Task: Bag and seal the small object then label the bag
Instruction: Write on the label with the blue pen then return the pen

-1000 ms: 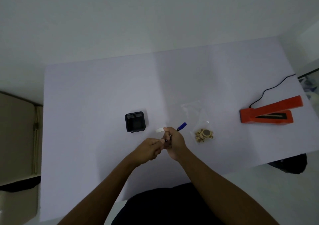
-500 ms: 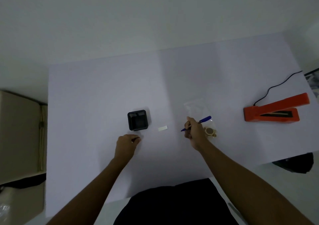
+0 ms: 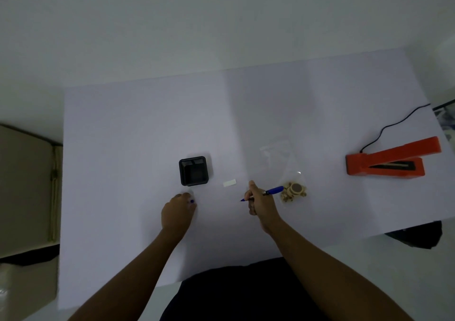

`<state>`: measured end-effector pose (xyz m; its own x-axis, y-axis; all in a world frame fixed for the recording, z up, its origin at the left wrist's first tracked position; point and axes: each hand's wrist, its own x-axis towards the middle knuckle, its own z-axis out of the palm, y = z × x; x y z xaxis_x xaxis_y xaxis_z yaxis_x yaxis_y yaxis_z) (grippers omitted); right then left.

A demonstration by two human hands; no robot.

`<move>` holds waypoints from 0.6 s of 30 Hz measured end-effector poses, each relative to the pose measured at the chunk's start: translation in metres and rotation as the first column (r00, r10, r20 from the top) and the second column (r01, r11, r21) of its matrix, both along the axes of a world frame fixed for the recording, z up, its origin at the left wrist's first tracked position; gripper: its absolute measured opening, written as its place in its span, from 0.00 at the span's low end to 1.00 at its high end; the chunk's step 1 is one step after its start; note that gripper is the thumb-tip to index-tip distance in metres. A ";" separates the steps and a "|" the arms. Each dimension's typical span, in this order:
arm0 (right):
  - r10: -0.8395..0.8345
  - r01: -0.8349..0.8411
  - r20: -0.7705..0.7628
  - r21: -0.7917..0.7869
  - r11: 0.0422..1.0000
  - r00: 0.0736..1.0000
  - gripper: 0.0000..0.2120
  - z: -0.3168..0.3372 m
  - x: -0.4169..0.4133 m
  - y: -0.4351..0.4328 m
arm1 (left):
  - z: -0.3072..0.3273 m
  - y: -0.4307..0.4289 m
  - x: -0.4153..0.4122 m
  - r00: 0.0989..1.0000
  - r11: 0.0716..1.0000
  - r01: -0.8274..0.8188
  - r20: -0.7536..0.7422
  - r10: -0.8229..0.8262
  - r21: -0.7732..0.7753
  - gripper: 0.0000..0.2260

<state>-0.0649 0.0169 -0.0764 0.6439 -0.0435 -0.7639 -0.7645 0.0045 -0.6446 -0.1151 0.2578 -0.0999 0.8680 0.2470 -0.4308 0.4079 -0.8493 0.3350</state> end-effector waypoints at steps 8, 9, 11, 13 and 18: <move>-0.043 0.044 0.019 -0.010 0.999 0.999 0.25 -0.002 0.014 -0.007 | 0.008 -0.045 0.007 0.984 0.980 0.106 0.158 -0.079 -0.166 0.11; -0.043 0.043 0.019 -0.012 0.999 0.999 0.24 -0.003 0.014 -0.007 | 0.008 -0.056 0.014 0.983 0.975 0.100 0.168 -0.066 -0.201 0.11; -0.034 0.034 0.023 -0.023 0.999 0.999 0.24 -0.002 0.014 -0.008 | 0.007 -0.075 0.028 0.983 0.965 0.084 0.182 -0.038 -0.250 0.11; -0.024 0.025 0.026 -0.042 0.999 0.999 0.24 -0.001 0.015 -0.010 | 0.002 -0.090 0.043 0.981 0.959 0.082 0.192 -0.030 -0.270 0.11; -0.037 0.038 0.026 -0.058 0.998 0.999 0.24 0.002 0.018 -0.019 | -0.016 -0.109 0.066 0.986 0.975 0.098 0.149 -0.068 -0.199 0.19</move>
